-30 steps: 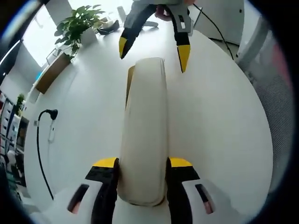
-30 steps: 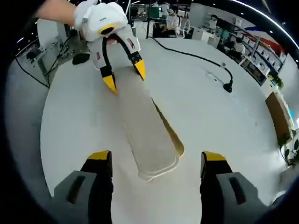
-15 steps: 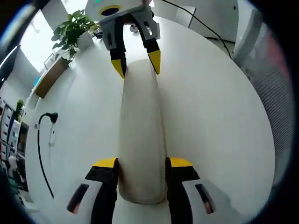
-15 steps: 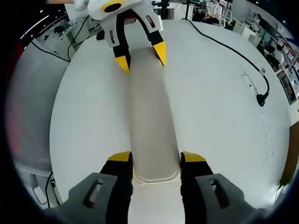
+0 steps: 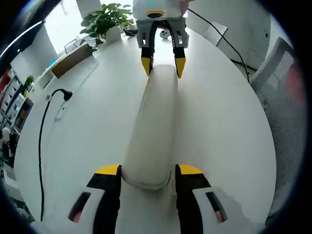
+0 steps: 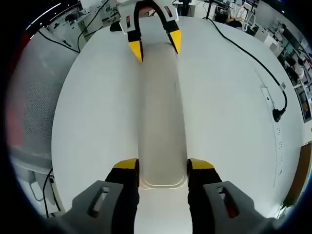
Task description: Arrange the utensils inside the cutlery case until each visible utensil rests in its matching compartment.
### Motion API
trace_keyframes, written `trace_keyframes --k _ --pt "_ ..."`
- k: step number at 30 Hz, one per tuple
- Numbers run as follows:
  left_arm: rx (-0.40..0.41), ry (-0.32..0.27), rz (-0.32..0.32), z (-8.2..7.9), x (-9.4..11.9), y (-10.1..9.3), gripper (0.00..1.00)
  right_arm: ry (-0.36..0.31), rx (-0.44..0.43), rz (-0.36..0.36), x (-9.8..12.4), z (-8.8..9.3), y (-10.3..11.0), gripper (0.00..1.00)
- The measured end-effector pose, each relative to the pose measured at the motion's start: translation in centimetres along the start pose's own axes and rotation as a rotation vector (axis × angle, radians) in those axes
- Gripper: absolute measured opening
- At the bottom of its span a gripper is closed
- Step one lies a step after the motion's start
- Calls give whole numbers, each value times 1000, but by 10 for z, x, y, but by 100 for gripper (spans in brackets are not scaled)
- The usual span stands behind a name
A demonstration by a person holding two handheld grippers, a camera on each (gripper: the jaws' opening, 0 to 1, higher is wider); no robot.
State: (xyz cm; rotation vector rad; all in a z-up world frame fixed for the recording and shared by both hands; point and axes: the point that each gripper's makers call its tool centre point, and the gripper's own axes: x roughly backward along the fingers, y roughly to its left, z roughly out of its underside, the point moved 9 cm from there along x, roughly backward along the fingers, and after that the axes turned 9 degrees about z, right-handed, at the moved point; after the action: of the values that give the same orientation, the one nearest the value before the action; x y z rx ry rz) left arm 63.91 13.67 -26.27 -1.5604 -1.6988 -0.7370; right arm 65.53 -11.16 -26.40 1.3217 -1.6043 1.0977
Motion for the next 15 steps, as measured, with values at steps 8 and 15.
trace_keyframes --k 8,15 --pt "258 -180 -15 10 16 -2 61 -5 -1 -37 3 1 5 36" --pt "436 -168 31 19 14 -17 57 7 15 -38 -4 -4 1 37"
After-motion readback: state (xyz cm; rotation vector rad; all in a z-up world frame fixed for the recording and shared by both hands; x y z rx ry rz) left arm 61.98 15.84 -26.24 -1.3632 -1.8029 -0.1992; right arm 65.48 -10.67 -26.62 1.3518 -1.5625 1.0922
